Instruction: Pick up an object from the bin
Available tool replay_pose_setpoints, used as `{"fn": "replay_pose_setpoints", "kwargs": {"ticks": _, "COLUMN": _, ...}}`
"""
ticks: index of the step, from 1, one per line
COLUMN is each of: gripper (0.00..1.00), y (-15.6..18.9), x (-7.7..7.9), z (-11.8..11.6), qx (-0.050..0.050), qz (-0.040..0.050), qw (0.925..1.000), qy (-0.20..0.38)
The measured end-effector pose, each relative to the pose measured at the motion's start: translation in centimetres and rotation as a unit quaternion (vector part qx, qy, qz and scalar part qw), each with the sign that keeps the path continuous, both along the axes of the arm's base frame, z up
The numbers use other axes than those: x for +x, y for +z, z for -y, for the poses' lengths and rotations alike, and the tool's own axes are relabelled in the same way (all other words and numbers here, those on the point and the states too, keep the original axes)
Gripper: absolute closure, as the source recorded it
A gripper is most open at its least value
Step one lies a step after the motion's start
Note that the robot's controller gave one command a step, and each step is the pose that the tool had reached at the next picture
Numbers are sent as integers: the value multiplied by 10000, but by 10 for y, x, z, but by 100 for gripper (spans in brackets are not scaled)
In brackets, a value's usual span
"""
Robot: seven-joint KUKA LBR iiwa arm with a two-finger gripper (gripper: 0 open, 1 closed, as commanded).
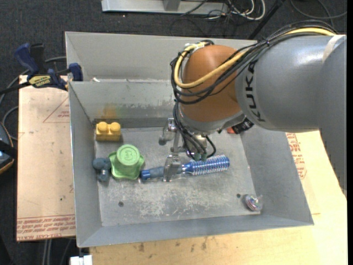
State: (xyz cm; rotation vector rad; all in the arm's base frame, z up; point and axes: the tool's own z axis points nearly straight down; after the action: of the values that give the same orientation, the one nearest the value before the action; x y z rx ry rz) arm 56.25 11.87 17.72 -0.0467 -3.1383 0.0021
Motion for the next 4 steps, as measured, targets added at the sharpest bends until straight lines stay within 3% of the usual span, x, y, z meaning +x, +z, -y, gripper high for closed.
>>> {"fn": "replay_pose_setpoints", "kwargs": {"ticks": 1, "gripper": 0, "y": -64, "x": 32, "z": 103, "qx": -6, "qz": 7, "qw": 9916, "qy": -1291}}
{"fn": "replay_pose_setpoints", "kwargs": {"ticks": 2, "gripper": 0, "y": -103, "x": 26, "z": 124, "qx": 46, "qz": 63, "qw": 9928, "qy": -1193}}
{"fn": "replay_pose_setpoints", "kwargs": {"ticks": 3, "gripper": 100, "y": -99, "x": 28, "z": 124, "qx": 36, "qz": 101, "qw": 9929, "qy": -1183}}
{"fn": "replay_pose_setpoints", "kwargs": {"ticks": 4, "gripper": 100, "y": 18, "x": 30, "z": 120, "qx": 13, "qz": 59, "qw": 9909, "qy": -1344}}
